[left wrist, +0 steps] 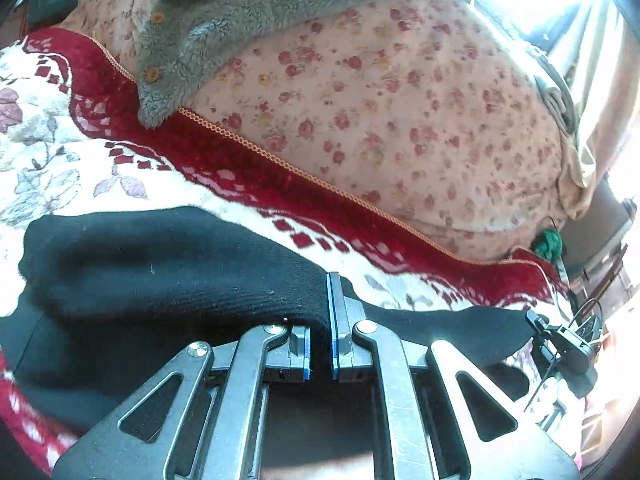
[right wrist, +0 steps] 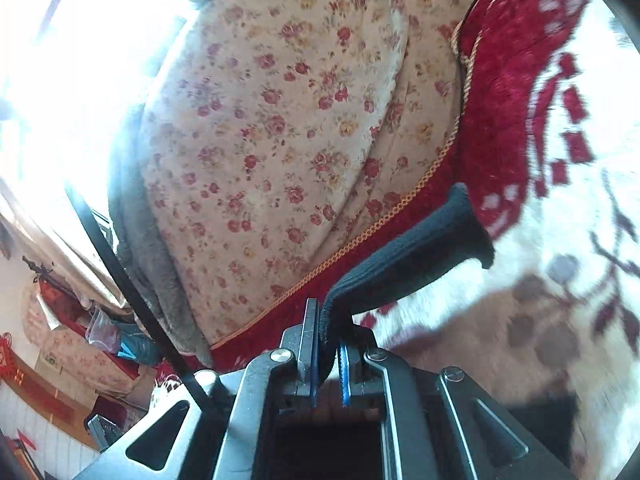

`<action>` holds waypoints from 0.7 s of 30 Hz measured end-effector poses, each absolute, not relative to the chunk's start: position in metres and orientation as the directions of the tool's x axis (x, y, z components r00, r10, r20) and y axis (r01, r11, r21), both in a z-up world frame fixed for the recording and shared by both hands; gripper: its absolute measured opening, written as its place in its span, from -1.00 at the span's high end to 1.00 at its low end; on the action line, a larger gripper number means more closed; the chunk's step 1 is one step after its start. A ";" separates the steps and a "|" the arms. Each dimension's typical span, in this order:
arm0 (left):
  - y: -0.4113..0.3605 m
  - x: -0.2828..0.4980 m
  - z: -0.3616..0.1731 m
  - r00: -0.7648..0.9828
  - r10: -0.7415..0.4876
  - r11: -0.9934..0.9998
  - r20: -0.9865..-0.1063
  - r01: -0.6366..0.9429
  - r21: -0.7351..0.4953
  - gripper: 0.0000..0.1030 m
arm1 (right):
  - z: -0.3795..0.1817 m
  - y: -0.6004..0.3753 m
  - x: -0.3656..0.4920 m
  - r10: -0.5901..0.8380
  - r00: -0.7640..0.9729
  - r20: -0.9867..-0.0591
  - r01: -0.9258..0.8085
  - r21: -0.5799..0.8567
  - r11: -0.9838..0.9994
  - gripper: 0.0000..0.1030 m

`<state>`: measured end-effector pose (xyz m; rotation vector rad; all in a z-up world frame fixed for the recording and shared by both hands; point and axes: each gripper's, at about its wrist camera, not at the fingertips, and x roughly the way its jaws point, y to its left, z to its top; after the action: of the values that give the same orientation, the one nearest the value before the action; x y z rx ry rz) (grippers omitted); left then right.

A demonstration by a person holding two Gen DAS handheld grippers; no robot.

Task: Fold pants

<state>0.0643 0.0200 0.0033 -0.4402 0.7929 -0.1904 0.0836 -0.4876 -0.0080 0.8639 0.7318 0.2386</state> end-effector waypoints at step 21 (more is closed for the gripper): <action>0.028 0.020 -0.047 0.624 -0.301 0.909 -0.721 -0.042 -0.416 0.89 | -0.066 -0.523 -0.004 0.412 0.735 -0.539 0.274 0.792 0.546 0.57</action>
<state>0.0195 0.0276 -0.0472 -0.4184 0.8903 -0.1536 -0.0040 -0.5228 -0.0661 1.0173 0.7751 0.0921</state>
